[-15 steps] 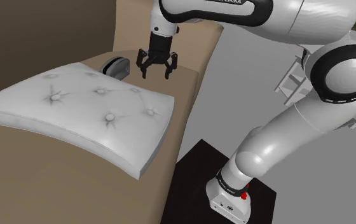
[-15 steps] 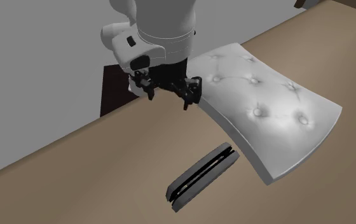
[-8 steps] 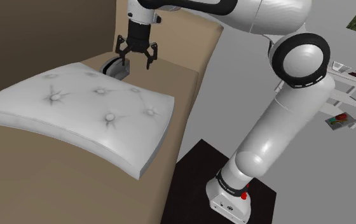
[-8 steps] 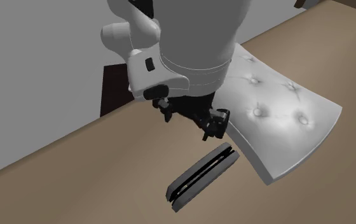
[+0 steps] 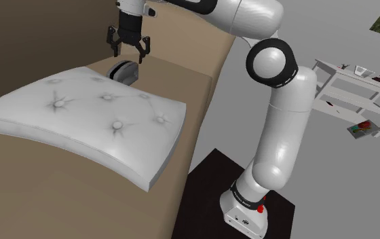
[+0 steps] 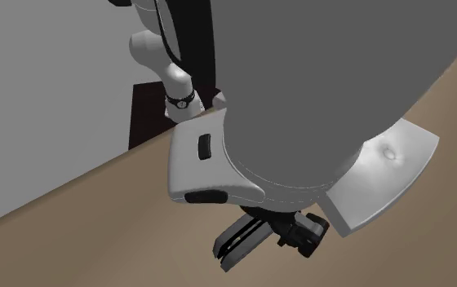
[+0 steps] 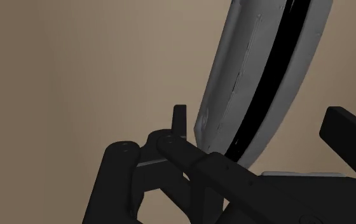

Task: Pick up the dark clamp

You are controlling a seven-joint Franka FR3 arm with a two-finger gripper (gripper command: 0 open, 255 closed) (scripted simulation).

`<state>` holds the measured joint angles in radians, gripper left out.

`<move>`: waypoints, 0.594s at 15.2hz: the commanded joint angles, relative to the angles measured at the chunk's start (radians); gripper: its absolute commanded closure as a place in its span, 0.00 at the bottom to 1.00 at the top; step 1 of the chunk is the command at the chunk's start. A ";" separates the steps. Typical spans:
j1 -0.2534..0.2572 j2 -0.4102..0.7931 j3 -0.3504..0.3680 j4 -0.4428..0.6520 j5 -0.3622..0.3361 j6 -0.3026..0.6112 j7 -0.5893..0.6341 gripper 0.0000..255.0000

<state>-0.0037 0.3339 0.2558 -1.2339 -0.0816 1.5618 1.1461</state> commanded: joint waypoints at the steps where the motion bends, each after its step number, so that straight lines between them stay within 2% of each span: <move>1: 0.001 0.015 -0.003 0.001 -0.003 0.017 0.012 0.00; 8: -0.007 -0.006 -0.004 -0.105 0.002 0.103 0.012 0.00; 9: -0.007 -0.007 -0.004 -0.105 0.002 0.101 0.012 1.00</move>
<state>-0.0104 0.3278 0.2521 -1.3357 -0.0798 1.6602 1.1578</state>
